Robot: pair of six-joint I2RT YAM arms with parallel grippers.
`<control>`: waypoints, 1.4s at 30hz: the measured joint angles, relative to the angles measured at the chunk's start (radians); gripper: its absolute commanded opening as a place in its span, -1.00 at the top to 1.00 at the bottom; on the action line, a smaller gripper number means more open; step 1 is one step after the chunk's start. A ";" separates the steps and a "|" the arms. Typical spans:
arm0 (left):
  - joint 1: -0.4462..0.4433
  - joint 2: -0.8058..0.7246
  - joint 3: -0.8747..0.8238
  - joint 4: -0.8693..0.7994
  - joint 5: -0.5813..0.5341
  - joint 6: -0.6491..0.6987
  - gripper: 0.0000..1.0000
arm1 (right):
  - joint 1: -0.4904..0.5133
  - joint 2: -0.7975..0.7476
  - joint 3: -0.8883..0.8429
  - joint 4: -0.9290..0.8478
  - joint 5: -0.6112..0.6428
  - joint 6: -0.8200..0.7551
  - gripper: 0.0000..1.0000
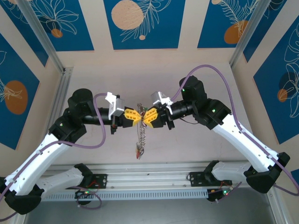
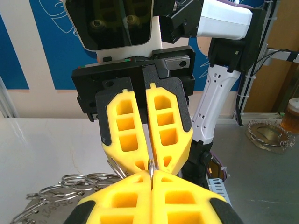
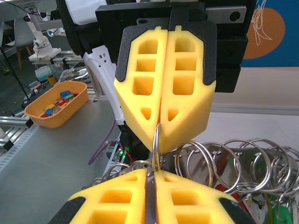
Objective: Put the keys on the keyring
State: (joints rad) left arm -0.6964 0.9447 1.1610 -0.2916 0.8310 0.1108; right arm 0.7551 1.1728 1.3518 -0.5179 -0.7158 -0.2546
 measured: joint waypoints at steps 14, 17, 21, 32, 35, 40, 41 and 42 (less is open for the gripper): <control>0.000 -0.001 0.004 0.014 0.000 0.000 1.00 | 0.005 -0.007 0.000 0.013 -0.021 -0.003 0.41; 0.000 -0.001 0.008 0.014 0.000 0.000 1.00 | 0.005 -0.007 0.000 0.026 -0.015 0.001 0.41; 0.000 -0.001 0.009 0.014 -0.001 0.000 1.00 | 0.004 -0.007 0.000 0.033 -0.009 0.005 0.41; 0.000 0.002 0.009 -0.010 0.001 0.001 1.00 | -0.005 -0.031 0.000 0.109 -0.019 0.035 0.50; 0.000 0.002 0.009 -0.011 0.003 0.001 1.00 | -0.006 -0.030 0.000 0.111 -0.018 0.038 0.53; 0.000 0.002 0.009 -0.015 0.004 0.001 1.00 | -0.006 -0.026 0.000 0.110 -0.022 0.038 0.53; 0.000 0.002 0.009 -0.016 0.003 0.001 1.00 | -0.006 -0.024 0.000 0.110 -0.022 0.038 0.53; 0.000 0.002 0.009 -0.016 0.003 0.001 1.00 | -0.006 -0.022 0.000 0.109 -0.022 0.038 0.52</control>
State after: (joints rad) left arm -0.6964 0.9466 1.1702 -0.3080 0.8345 0.1116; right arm 0.7486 1.1507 1.3521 -0.4084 -0.7380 -0.2165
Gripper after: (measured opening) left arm 0.053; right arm 0.237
